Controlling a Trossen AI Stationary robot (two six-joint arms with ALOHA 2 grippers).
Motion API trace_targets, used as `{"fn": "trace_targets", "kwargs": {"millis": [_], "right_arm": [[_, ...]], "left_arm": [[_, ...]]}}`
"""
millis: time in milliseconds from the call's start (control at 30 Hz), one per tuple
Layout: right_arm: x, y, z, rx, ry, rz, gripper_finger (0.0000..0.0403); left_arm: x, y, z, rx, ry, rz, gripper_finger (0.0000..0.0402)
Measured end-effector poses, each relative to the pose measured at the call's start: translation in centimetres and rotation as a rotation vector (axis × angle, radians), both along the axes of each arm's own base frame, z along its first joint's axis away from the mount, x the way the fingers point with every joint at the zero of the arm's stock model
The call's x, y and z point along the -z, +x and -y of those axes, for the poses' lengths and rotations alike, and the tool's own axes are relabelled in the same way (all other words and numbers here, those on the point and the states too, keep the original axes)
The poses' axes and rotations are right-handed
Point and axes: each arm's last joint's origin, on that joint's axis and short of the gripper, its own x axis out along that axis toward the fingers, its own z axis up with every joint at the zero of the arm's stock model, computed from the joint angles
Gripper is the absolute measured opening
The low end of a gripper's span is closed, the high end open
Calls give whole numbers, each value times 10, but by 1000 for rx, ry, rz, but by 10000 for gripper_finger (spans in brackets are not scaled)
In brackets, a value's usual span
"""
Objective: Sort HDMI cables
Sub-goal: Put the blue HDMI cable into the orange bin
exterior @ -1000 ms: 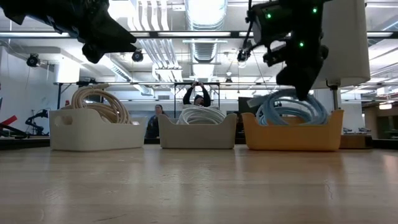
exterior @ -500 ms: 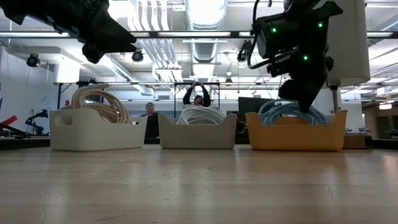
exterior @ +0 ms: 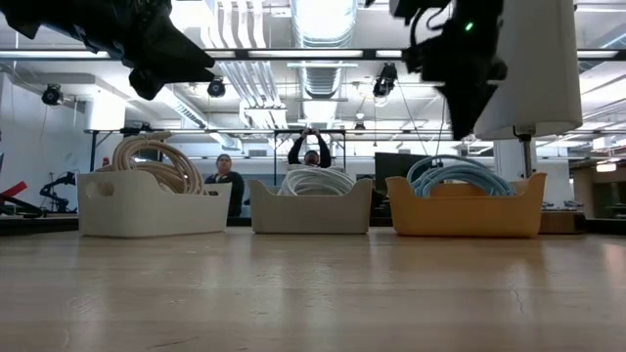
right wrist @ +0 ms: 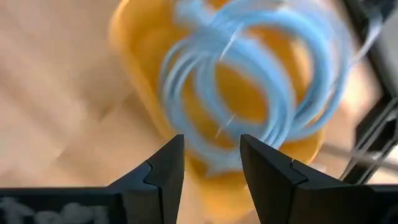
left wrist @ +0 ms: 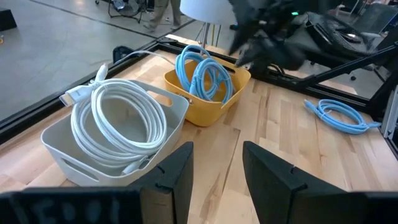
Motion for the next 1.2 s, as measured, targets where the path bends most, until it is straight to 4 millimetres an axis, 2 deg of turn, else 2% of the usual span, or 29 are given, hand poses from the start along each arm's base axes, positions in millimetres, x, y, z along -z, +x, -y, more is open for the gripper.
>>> {"fn": "trace_targets", "kwargs": {"millis": [133, 233, 433, 600, 867, 1200], "right_arm": [[-5, -10, -29, -10, 109, -41, 153], [-7, -23, -49, 48, 172, -87, 153], [-5, -48, -77, 121, 440, -172, 153], [-8, -62, -88, 196, 502, -156, 153], [-7, -84, -92, 350, 517, -69, 146], [20, -87, -113, 392, 635, 87, 132]], "left_arm": [[0, 0, 0, -1, -2, 1, 140], [0, 0, 0, -1, -3, 0, 140], [0, 0, 0, -1, -3, -1, 140], [0, 0, 0, -1, -2, -4, 140], [0, 0, 0, -1, -2, -4, 140], [1, 0, 0, -1, -4, -4, 140]]}}
